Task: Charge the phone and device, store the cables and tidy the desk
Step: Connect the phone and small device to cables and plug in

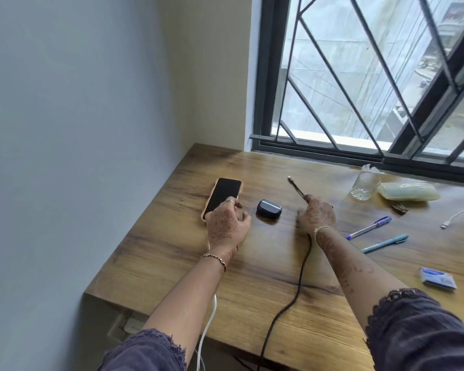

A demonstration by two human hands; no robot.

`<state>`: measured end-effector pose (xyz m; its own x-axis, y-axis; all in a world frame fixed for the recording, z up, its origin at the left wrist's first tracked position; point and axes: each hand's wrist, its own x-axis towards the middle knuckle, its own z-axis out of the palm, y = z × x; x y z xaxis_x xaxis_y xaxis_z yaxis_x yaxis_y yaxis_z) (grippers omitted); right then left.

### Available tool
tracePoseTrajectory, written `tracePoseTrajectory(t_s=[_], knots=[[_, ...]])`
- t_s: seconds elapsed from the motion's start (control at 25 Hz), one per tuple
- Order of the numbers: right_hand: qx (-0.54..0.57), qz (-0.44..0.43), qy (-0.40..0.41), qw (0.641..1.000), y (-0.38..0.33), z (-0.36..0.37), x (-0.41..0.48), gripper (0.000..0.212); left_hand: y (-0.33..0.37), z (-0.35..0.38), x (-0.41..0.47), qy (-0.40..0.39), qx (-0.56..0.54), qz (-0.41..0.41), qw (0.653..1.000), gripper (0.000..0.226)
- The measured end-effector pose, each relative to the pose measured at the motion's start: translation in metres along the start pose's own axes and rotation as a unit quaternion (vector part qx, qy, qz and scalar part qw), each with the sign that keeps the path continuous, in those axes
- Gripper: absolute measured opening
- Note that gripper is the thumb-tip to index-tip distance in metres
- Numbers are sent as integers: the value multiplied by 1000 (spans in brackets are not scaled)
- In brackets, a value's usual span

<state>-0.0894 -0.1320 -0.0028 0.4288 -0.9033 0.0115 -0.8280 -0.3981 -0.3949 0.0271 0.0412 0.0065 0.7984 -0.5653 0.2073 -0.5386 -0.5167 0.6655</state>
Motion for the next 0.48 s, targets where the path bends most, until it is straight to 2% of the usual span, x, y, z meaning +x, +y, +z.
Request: tracePoseTrajectory(t_s=[0.12,0.24,0.48], knots=[[9,17,1,1000,11,0,-9,29,24,15,4,-32,-53,47,997,11],[19,22,20,999,15,-2,-13,27,43,30,3,-56,-59,83,993,13],[54,73,12,996,26,-5,-16,32,69,56,7,-131,-133,50,981,20]])
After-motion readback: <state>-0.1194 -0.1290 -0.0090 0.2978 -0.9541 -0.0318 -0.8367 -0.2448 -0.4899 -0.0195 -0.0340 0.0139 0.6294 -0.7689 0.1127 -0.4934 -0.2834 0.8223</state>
